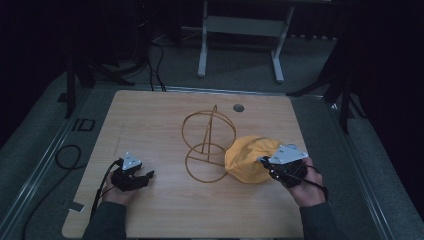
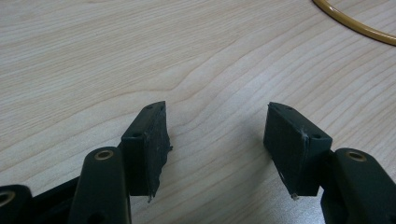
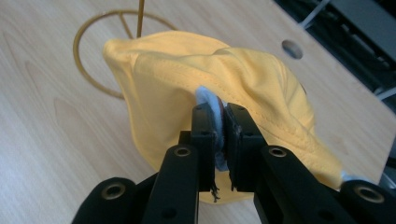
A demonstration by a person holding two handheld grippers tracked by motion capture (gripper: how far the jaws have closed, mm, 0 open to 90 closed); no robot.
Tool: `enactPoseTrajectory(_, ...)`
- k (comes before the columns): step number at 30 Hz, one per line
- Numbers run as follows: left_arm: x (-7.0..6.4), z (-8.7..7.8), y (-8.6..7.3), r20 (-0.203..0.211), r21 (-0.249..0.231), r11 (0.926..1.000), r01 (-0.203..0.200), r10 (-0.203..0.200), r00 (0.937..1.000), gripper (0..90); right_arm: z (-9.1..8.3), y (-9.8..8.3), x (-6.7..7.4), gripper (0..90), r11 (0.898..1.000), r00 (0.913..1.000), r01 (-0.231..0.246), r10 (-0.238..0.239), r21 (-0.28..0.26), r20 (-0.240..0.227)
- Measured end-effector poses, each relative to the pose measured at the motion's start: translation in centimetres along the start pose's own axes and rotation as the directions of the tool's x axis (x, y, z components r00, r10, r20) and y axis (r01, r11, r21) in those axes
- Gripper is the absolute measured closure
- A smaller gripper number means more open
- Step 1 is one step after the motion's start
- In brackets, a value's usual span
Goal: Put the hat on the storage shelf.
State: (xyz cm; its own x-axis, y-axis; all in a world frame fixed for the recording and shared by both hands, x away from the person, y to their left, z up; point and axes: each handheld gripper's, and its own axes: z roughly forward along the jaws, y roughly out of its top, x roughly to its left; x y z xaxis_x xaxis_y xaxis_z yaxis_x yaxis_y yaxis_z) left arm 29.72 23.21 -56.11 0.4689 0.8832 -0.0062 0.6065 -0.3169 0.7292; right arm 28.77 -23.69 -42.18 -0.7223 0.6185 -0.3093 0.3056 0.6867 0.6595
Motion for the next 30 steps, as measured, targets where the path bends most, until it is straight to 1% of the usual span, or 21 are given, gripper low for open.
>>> enactPoseTrajectory(2,0.0,0.0,0.0,0.0,0.0,1.0,0.0,0.0,1.0,40.1,0.1,-0.5,0.0,81.9,1.0,0.9999,0.004,-0.004,0.011,-0.014)
enactPoseTrajectory(4,0.0,0.0,0.0,-0.001,0.001,1.0,0.0,0.0,1.0,40.1,0.1,-0.9,0.0,80.3,1.0,0.9997,-0.003,0.003,0.017,-0.023)
enactPoseTrajectory(6,0.0,0.0,0.0,-0.001,0.0,1.0,0.001,-0.001,1.0,40.1,-0.1,-1.2,-0.2,75.4,1.0,0.9996,-0.015,0.016,0.011,-0.023)
enactPoseTrajectory(8,0.0,0.0,0.0,-0.001,0.0,1.0,0.0,0.0,1.0,40.1,-0.3,-1.5,-0.5,70.3,0.999,0.9981,-0.049,0.048,-0.013,-0.039)
enactPoseTrajectory(10,0.0,0.0,0.0,-0.001,0.0,1.0,0.0,0.0,1.0,40.1,-0.7,-1.6,-0.9,68.4,0.996,0.9953,-0.082,0.08,-0.04,-0.055)
enactPoseTrajectory(13,0.0,0.0,0.0,-0.001,0.0,1.0,0.0,0.0,1.0,40.1,-1.3,-1.7,-1.8,65.0,0.99,0.9917,-0.124,0.121,-0.074,-0.043)
enactPoseTrajectory(14,0.0,0.0,0.0,-0.001,0.0,1.0,0.0,0.0,1.0,40.2,-1.5,-1.8,-2.2,62.5,0.986,0.9893,-0.145,0.144,-0.079,-0.024)
enactPoseTrajectory(15,0.0,0.0,0.0,-0.001,0.0,1.0,0.001,-0.001,1.0,40.1,-1.6,-1.8,-2.5,61.5,0.985,0.9877,-0.156,0.156,-0.08,-0.007)
enactPoseTrajectory(17,0.0,0.0,0.0,0.0,0.0,1.0,0.0,0.0,1.0,40.2,-1.7,-2.0,-3.4,58.8,0.977,0.9796,-0.198,0.2,-0.085,0.016)
enactPoseTrajectory(19,0.0,0.0,0.0,0.0,0.0,1.0,0.0,0.0,1.0,40.1,-1.8,-2.2,-4.0,55.3,0.971,0.9718,-0.225,0.229,-0.082,0.055)
enactPoseTrajectory(21,0.0,0.0,0.0,0.0,0.0,1.0,0.001,-0.001,1.0,40.1,-1.8,-2.4,-4.7,52.1,0.964,0.9634,-0.253,0.259,-0.086,0.07)
enactPoseTrajectory(22,0.0,0.0,0.0,0.0,0.0,1.0,0.001,-0.001,1.0,40.1,-1.8,-2.5,-5.1,50.3,0.958,0.9567,-0.275,0.281,-0.085,0.076)
enactPoseTrajectory(24,0.0,0.0,0.0,0.0,0.0,1.0,0.001,-0.001,1.0,40.1,-1.6,-2.7,-5.5,46.1,0.951,0.9483,-0.298,0.305,-0.084,0.089)
enactPoseTrajectory(25,0.0,0.0,0.0,0.0,0.0,1.0,0.001,-0.001,1.0,40.1,-1.5,-2.8,-5.8,44.4,0.947,0.9437,-0.311,0.318,-0.084,0.089)
enactPoseTrajectory(26,0.0,0.0,0.0,0.0,0.0,1.0,0.001,-0.001,1.0,40.1,-1.4,-2.9,-6.0,42.0,0.94,0.9379,-0.331,0.338,-0.085,0.08)
enactPoseTrajectory(30,0.0,0.0,0.0,0.0,0.0,1.0,0.001,-0.001,1.0,40.1,-0.7,-3.1,-6.2,36.2,0.925,0.9249,-0.369,0.375,-0.088,0.062)
